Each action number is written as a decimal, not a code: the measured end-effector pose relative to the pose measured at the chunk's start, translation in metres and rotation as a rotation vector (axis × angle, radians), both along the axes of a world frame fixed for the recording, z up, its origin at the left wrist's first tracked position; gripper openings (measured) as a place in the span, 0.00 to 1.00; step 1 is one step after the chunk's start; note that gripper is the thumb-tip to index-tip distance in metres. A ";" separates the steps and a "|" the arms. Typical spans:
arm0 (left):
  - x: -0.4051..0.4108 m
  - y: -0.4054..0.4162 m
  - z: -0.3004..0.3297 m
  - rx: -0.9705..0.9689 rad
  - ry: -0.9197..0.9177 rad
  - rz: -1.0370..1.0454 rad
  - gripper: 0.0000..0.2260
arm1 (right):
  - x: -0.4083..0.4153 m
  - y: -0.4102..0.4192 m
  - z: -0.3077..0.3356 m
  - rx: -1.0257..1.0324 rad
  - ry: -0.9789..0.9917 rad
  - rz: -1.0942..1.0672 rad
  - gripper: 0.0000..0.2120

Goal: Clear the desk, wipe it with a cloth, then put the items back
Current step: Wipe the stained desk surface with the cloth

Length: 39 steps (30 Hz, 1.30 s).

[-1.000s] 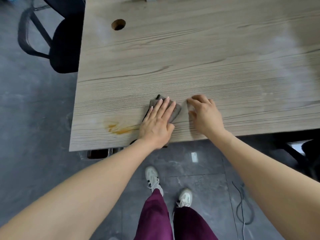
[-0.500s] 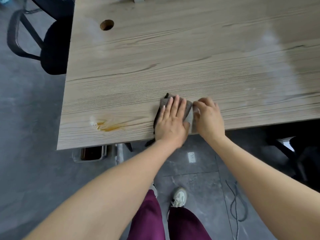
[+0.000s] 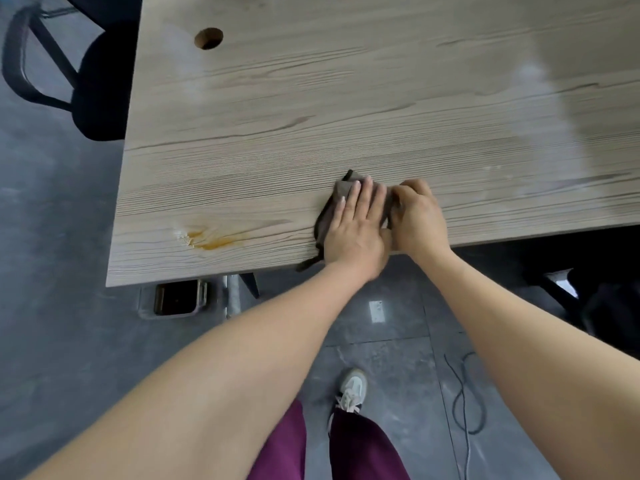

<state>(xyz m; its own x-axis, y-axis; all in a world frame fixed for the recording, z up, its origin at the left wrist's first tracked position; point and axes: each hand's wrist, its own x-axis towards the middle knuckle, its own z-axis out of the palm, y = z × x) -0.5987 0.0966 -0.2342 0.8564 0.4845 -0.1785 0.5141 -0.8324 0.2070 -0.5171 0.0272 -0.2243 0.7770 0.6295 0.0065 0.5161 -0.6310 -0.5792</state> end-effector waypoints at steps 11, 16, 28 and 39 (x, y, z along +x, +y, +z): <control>-0.092 0.108 -0.002 0.053 -0.019 0.117 0.29 | -0.037 0.033 0.008 -0.151 -0.018 -0.082 0.17; -0.093 0.111 0.002 0.065 0.003 0.316 0.29 | -0.073 0.070 0.002 -0.132 0.000 0.062 0.16; -0.107 0.120 0.030 -0.539 -0.360 0.214 0.23 | -0.114 0.119 0.015 -0.015 0.014 0.056 0.19; -0.225 0.191 0.015 -0.113 -0.190 0.480 0.24 | -0.107 0.091 -0.008 -0.461 -0.118 0.142 0.30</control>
